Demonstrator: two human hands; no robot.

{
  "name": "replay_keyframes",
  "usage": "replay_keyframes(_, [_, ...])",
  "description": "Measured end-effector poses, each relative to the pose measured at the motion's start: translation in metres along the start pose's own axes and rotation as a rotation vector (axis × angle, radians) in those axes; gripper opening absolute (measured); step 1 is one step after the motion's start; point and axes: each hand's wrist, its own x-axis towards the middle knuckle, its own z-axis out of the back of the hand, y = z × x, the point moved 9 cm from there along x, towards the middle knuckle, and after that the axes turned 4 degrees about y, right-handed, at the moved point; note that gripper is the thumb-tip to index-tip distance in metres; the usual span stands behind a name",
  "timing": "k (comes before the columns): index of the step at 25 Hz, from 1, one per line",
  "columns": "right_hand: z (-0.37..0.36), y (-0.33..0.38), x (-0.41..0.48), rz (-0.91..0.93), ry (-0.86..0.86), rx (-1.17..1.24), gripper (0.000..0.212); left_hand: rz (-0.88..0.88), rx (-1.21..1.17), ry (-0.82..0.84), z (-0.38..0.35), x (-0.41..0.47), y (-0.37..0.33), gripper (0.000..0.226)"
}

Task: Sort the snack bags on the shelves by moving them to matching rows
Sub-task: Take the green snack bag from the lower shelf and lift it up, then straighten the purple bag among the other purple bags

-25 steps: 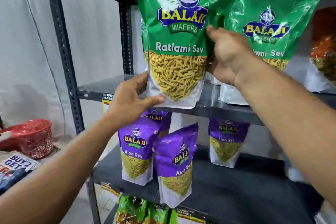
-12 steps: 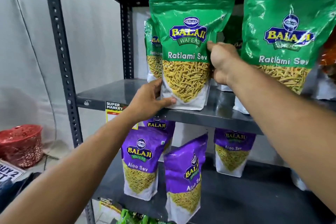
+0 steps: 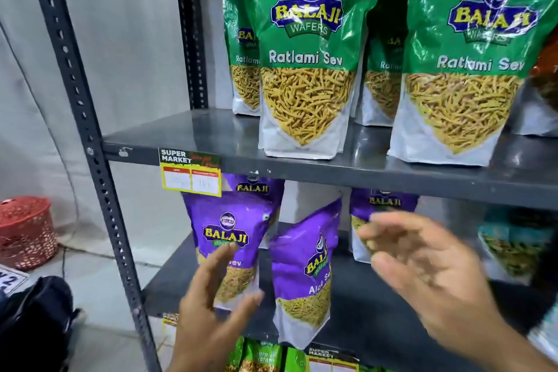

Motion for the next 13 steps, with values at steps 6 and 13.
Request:
replay_keyframes(6, [0.020, -0.212, -0.014, -0.518, -0.251, 0.248, 0.089, 0.362, 0.213, 0.145, -0.051, -0.062, 0.145, 0.115])
replay_keyframes(13, [-0.027, -0.306, -0.015, -0.814, -0.203, 0.525, 0.042, 0.451, 0.283, 0.282, -0.078, -0.038, 0.188, 0.061])
